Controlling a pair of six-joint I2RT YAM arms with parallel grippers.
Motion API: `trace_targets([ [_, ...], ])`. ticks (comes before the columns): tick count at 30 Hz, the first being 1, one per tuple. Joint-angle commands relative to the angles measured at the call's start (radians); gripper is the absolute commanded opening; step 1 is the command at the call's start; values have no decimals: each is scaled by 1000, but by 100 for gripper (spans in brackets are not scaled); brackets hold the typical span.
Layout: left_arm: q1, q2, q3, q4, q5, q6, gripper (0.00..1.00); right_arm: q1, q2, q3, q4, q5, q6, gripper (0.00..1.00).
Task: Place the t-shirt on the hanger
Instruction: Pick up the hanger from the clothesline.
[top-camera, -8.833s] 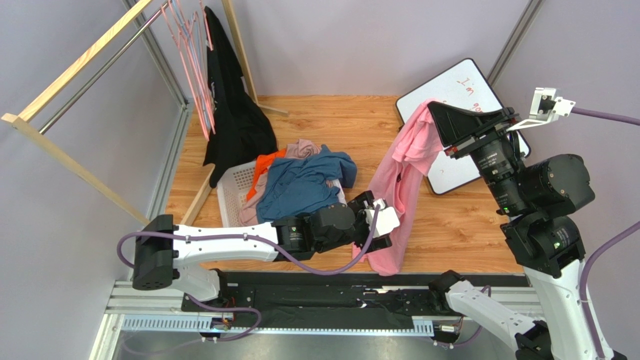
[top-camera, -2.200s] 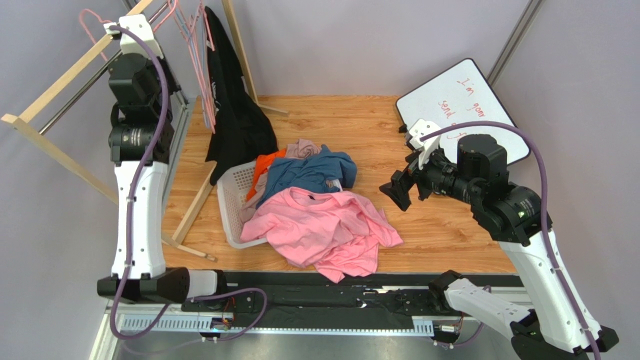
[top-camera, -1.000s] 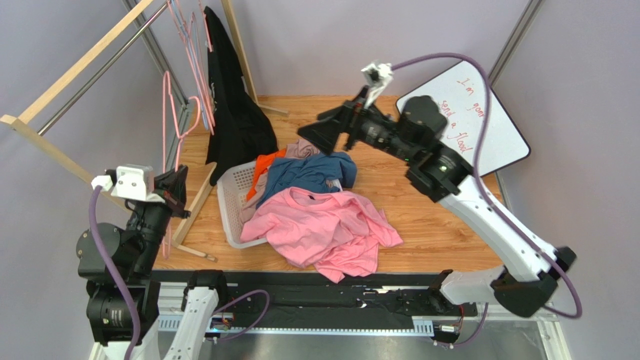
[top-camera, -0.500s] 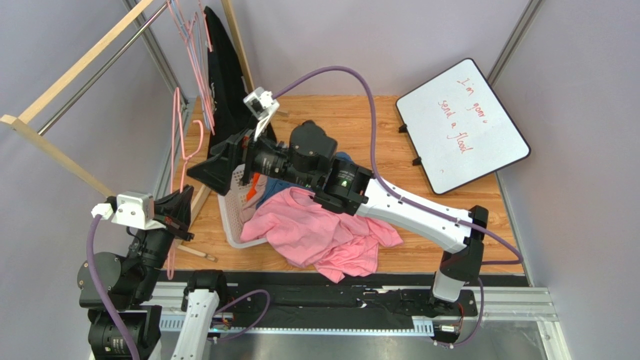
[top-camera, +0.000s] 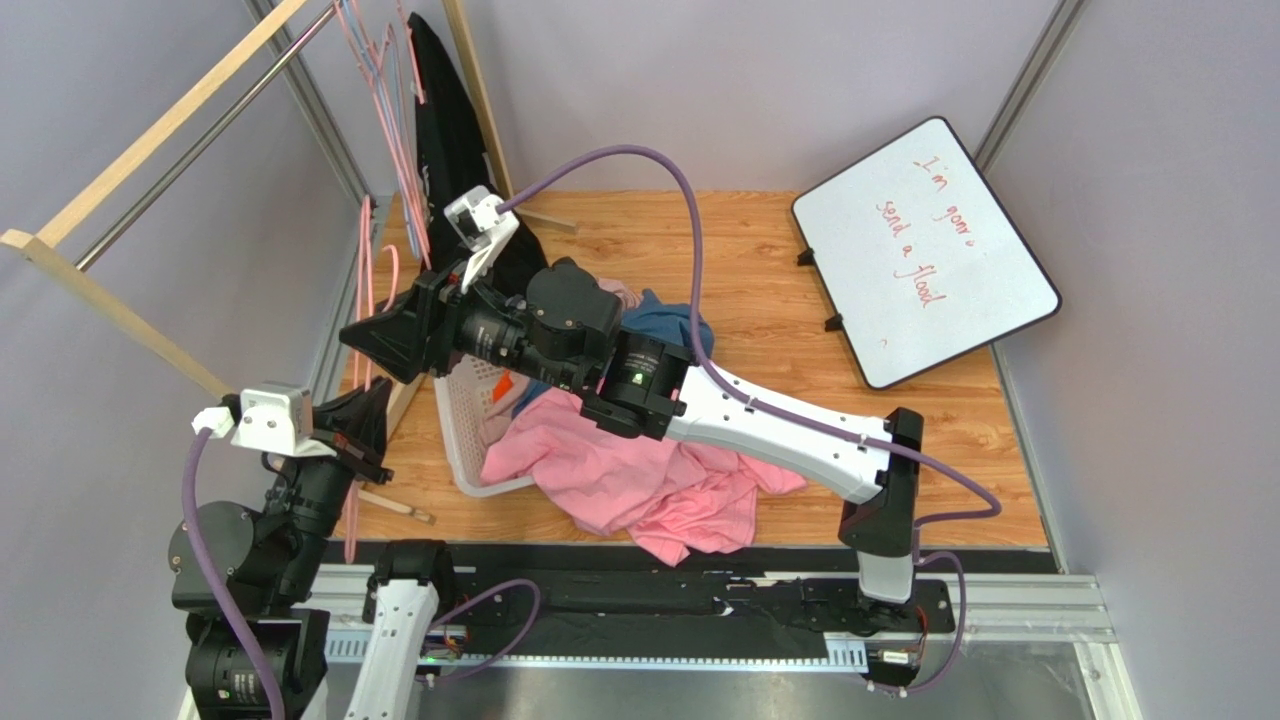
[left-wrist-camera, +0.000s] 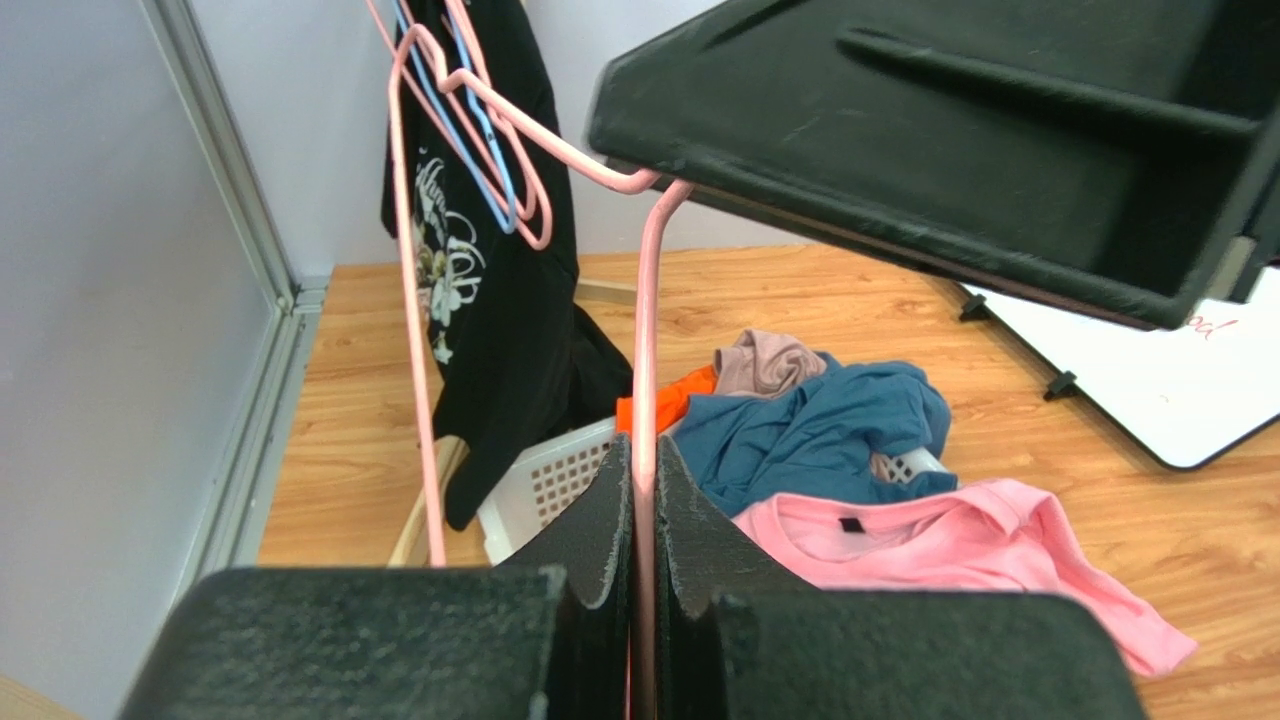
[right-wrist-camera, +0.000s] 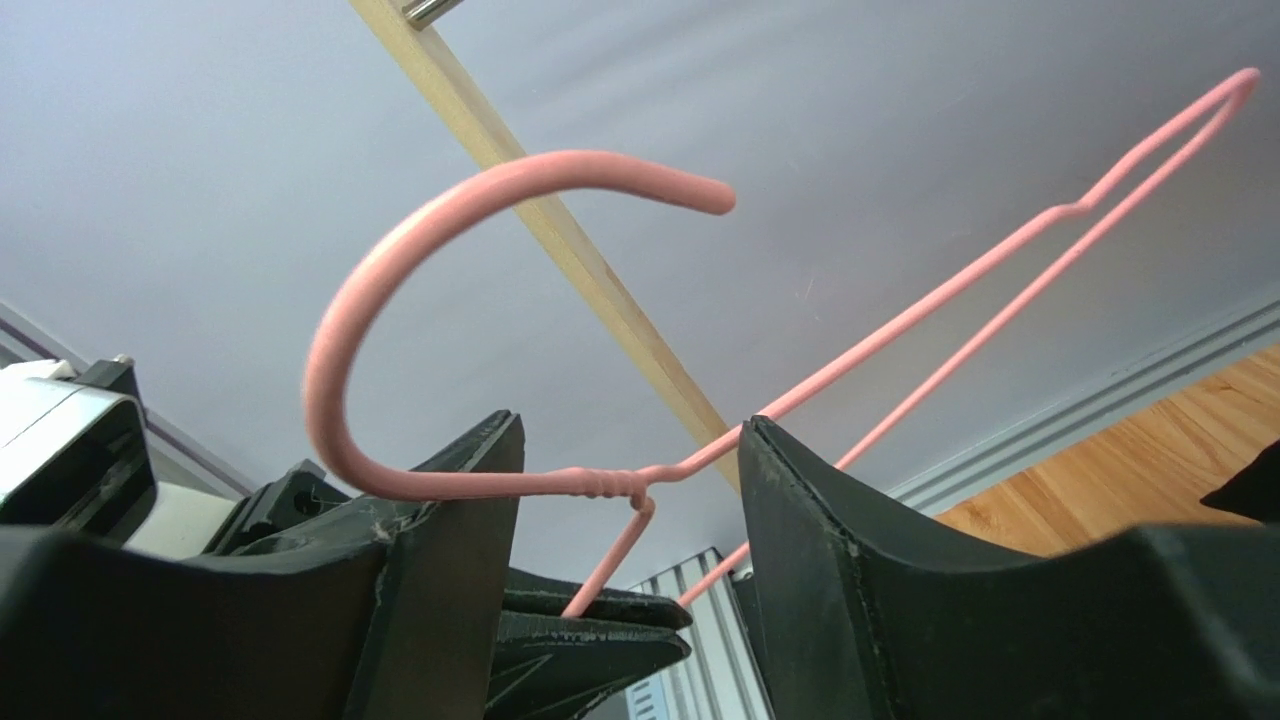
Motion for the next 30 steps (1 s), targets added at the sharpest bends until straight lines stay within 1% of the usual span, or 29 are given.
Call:
trace_targets([
  [1,5,-8,5,53,23,14,0,15,42,71,48,66,4,53],
  [2,5,-8,6,54,23,17,0,15,42,70,48,65,10,48],
  [3,6,-8,3,53,18,28,0,15,42,68,45,66,14,34],
  [6,5,-11,-6,48,35,40,0,15,27,56,37,65,11,0],
  [7,6,-14,-8,41,47,39,0,15,18,47,37,66,-8,0],
  [9,6,-20,-9,33,110,42,17,4,-28,19,36,60,-29,0],
  [10,6,-28,-9,25,130,42,27,-2,-48,-19,32,39,-54,0],
  [11,5,-35,-11,22,156,52,51,-19,-100,-48,28,26,-71,0],
  [12,5,-38,-5,13,240,69,62,-29,-128,-76,22,14,-85,0],
  [13,5,-37,5,-13,283,81,69,-42,-158,-144,14,0,-101,0],
  [14,6,-35,12,-27,325,104,75,-72,-230,-182,0,0,-113,0],
  [15,6,-35,21,-39,402,117,77,-89,-264,-217,-7,-41,-119,0],
  [16,6,-34,22,-53,435,124,77,-120,-302,-292,-7,-64,-127,0],
  [17,5,-31,22,-58,469,146,77,-137,-338,-323,-53,-79,-150,0],
  [18,6,-32,23,-62,542,153,77,-152,-409,-359,-64,-96,-165,0],
  [20,5,-22,32,-71,607,218,78,-189,-480,-454,-95,-145,-212,0],
  [21,6,-14,49,-70,668,241,78,-203,-548,-482,-110,-170,-258,0],
  [22,6,7,60,-74,694,264,78,-221,-574,-502,-128,-238,-281,0],
  [23,6,24,77,-84,713,311,78,-252,-605,-519,-191,-266,-306,0],
  [24,6,43,107,-85,736,331,78,-266,-629,-547,-226,-296,-376,0],
  [25,6,88,123,-93,750,348,78,-279,-675,-561,-263,-363,-416,0],
  [26,6,115,141,-107,768,408,78,-296,-695,-568,-361,-394,-461,0],
  [27,5,168,181,-136,815,439,78,-296,-712,-576,-415,-417,-571,0],
  [28,5,196,201,-151,842,468,78,-296,-747,-582,-463,-463,-608,0],
  [29,5,222,242,-169,894,530,78,-296,-760,-587,-551,-483,-645,0],
  [30,5,275,264,-217,917,567,78,-296,-774,-593,-591,-495,-673,0],
])
